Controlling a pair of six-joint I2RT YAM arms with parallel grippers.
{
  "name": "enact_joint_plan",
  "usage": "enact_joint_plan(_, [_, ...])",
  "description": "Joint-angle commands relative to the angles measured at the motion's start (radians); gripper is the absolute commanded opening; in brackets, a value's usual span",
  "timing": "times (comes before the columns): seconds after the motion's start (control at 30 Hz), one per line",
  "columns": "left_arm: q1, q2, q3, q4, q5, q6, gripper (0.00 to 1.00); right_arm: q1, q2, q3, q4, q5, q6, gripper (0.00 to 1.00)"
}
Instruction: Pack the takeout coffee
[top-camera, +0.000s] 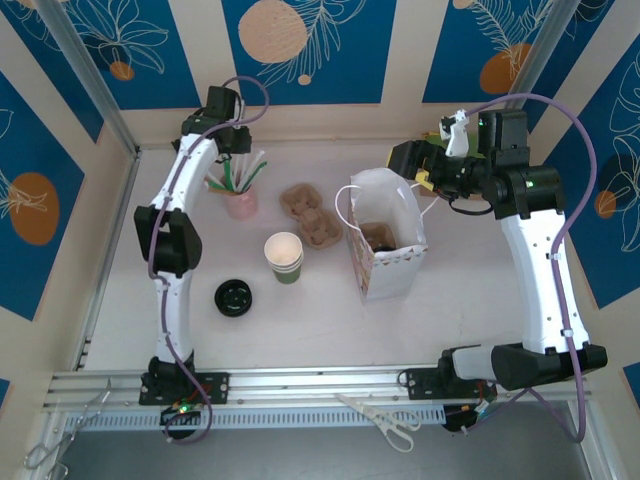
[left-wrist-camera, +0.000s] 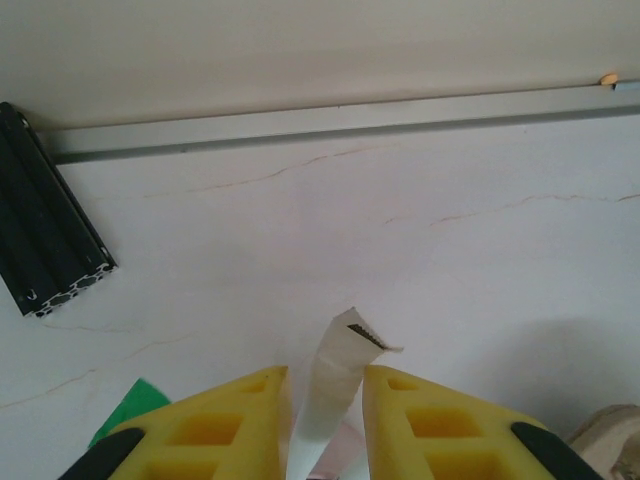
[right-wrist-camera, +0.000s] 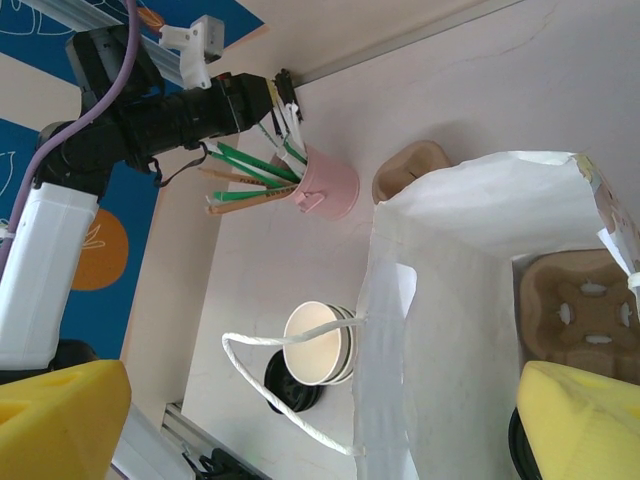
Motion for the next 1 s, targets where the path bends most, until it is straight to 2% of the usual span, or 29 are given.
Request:
enact_joint_plan(0.0, [0.009,0.022,0.042,0.007,-0.014,0.033,0.25,-0.005,0.006,0.028,-0.021,-0.018,-0.012,0.99])
enact_joint_plan(0.27, [0.008,0.026,0.048,0.007,-0.021,0.049,0.18,-0.005,0.004,0.025,-0.028,-0.014,-0.012,0.99])
enact_joint_plan(0.4, [0.008,0.011,0.049,0.005,-0.025,0.051,0.10,-0.005,0.001,0.017,-0.022,-0.013,-0.010,0.99])
enact_joint_plan(0.47, [0.008,0.002,0.050,0.002,-0.031,0.054,0.02,-0.005,0.000,0.014,-0.020,-0.015,-0.009,0.99])
enact_joint_plan(0.97, [0.008,-0.088,0.013,0.021,-0.054,0.051,0.00,-0.005,-0.026,-0.018,0.003,-0.027,0.001,0.99])
